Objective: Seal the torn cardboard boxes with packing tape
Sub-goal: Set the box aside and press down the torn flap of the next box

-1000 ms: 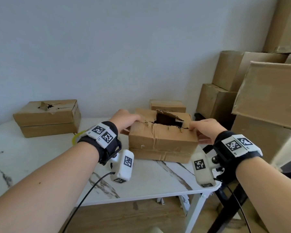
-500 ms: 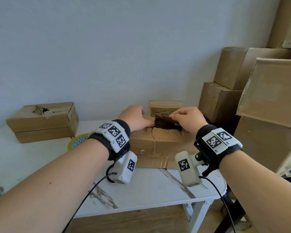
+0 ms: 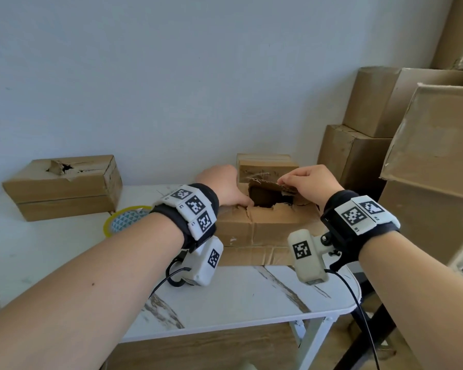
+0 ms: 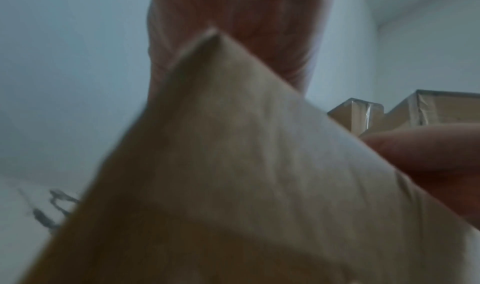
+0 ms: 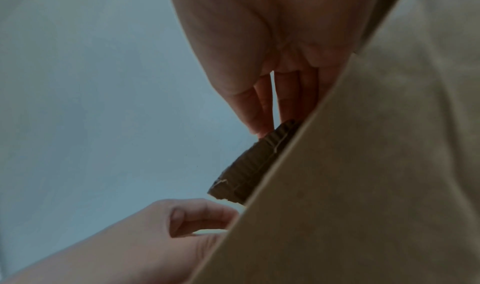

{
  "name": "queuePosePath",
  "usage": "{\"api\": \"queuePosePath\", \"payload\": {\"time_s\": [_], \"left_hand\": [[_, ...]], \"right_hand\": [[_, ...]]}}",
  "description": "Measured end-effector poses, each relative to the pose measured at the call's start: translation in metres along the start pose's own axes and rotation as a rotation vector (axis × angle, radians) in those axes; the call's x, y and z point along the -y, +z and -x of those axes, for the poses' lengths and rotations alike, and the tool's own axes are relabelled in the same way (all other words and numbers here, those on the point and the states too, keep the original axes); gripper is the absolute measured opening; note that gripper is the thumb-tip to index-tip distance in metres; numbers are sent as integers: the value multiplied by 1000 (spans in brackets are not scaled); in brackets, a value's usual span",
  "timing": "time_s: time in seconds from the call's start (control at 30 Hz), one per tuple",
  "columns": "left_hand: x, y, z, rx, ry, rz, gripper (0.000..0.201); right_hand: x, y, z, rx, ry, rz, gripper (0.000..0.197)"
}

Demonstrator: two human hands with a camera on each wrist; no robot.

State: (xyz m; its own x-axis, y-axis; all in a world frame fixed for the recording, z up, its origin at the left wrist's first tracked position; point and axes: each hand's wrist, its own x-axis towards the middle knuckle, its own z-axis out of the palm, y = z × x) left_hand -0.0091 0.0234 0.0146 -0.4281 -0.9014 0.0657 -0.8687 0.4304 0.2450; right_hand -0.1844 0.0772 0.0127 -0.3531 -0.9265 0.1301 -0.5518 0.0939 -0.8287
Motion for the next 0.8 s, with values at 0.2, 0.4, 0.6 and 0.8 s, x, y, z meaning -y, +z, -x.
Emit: {"api": "queuePosePath", "payload": {"time_s": [0.2, 0.4, 0.6, 0.8], "left_hand": [[-2, -1, 0, -29, 40, -95, 42], [9, 3, 0, -38, 64, 26, 46], [10, 1, 3, -8, 225, 325, 24], [11, 5, 1, -24, 276, 316, 15]], "right_hand": [[-4, 2, -1, -9, -4, -1, 6], [-4, 0, 2, 73, 26, 10, 9], [-6, 1, 1, 94, 32, 72, 7], [-6, 2, 1, 120, 15, 92, 8]]}}
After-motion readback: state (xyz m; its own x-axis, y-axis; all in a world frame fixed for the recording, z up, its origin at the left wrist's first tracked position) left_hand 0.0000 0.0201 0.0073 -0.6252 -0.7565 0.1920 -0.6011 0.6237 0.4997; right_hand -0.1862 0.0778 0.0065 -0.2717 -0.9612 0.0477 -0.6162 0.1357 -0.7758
